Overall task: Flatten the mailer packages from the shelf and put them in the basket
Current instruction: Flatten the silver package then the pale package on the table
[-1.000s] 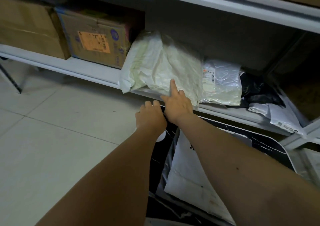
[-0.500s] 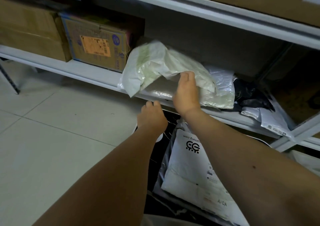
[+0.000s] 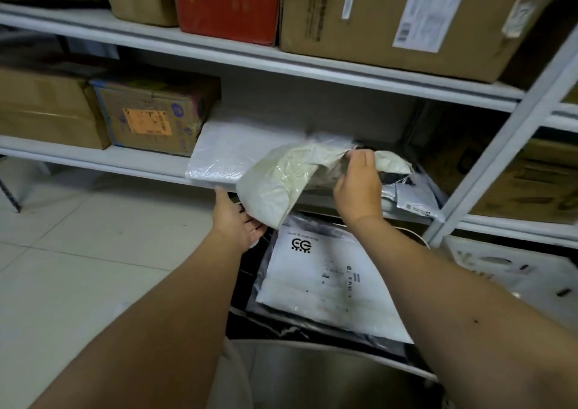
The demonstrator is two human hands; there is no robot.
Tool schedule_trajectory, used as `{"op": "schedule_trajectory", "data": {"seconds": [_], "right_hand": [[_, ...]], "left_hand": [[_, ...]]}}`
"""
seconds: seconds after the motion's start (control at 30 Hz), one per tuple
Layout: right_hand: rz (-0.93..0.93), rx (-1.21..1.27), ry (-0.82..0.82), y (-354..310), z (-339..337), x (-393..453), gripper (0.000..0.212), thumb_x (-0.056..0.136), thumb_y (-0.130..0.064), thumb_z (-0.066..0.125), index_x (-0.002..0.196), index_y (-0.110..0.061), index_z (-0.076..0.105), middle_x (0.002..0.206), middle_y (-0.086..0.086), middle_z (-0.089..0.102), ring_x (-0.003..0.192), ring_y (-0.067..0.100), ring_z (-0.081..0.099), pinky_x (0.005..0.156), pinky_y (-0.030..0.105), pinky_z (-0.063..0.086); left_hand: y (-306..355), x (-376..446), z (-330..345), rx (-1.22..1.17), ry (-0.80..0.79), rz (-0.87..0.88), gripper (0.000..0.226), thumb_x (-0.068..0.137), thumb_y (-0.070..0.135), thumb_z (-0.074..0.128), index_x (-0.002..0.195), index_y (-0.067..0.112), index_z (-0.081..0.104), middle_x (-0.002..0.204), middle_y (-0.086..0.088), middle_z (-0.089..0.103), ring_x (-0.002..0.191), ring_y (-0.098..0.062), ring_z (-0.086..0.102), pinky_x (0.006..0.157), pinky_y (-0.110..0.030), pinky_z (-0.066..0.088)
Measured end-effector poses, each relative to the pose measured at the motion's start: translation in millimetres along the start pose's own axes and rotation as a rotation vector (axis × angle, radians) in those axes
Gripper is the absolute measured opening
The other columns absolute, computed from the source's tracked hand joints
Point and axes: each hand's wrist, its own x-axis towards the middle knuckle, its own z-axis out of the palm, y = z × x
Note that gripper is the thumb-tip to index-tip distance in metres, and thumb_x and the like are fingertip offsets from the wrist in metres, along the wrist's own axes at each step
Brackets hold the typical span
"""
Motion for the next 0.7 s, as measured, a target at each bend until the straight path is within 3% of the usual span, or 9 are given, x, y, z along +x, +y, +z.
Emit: {"op": "schedule_trajectory", "data": {"seconds": [0.1,0.2,0.27,0.33,0.4,0.53,0.7], "right_hand": [[0.052,-0.043,-0.006,26,-32,-31,0.022,0.089,0.003,0.049,0.109,-0.003,0.052,0.114,0.012,0.046,0.092,0.028,0.052,0.078,0.029,0.040],[0.122,-0.080,-0.015,49,-58,-66,0.018,0.089,0.002,0.049,0.105,-0.003,0.052,0.113,0.013,0.046,0.090,0.029,0.051,0.079,0.035,0.043],[0.178,-0.109,-0.025,63,-73,-90,0.015,0.090,0.001,0.049,0.104,-0.003,0.052,0.111,0.012,0.046,0.088,0.025,0.047,0.074,0.029,0.036],[0.247,-0.143,-0.044,79,-90,-115,0.015,0.091,0.000,0.050,0.105,-0.003,0.053,0.110,0.011,0.046,0.086,0.022,0.044,0.071,0.023,0.028],[0.292,-0.153,-0.084,90,-95,-135,0.017,0.091,-0.002,0.051,0.108,-0.001,0.054,0.113,0.013,0.048,0.093,0.027,0.050,0.076,0.028,0.036],[0.373,-0.123,-0.132,102,-96,-167,0.011,0.089,0.000,0.051,0.100,-0.002,0.055,0.109,0.015,0.051,0.093,0.033,0.055,0.083,0.042,0.046],[0.443,-0.074,-0.189,103,-88,-183,0.006,0.092,-0.001,0.044,0.094,-0.005,0.048,0.099,0.014,0.050,0.084,0.030,0.052,0.071,0.032,0.035]], "left_hand": [[-24,-22,17,0.135,-0.050,-0.021,0.038,0.097,0.039,0.052,0.121,0.010,0.057,0.114,-0.009,0.066,0.089,-0.024,0.065,0.083,-0.042,0.053],[-52,-30,26,0.291,-0.009,-0.019,0.033,0.094,0.015,0.059,0.125,0.006,0.056,0.113,-0.012,0.066,0.091,-0.028,0.066,0.068,-0.042,0.056],[-67,-36,29,0.383,-0.005,-0.029,0.033,0.093,0.006,0.057,0.126,0.006,0.055,0.113,-0.014,0.066,0.097,-0.030,0.065,0.072,-0.044,0.057],[-81,-49,36,0.460,-0.008,-0.018,0.032,0.094,0.000,0.051,0.126,0.006,0.053,0.105,-0.013,0.065,0.092,-0.027,0.064,0.076,-0.043,0.056],[-90,-56,40,0.541,-0.023,0.008,0.035,0.097,-0.004,0.040,0.128,0.009,0.049,0.098,-0.009,0.061,0.085,-0.024,0.059,0.069,-0.037,0.052],[-110,-57,39,0.651,-0.018,0.099,0.052,0.097,-0.007,0.034,0.141,0.020,0.040,0.132,-0.008,0.050,0.106,-0.029,0.055,0.078,-0.040,0.050],[-116,-40,26,0.721,0.036,0.150,0.057,0.095,-0.010,0.027,0.138,0.020,0.049,0.138,-0.012,0.050,0.119,-0.032,0.052,0.097,-0.040,0.047]]}}
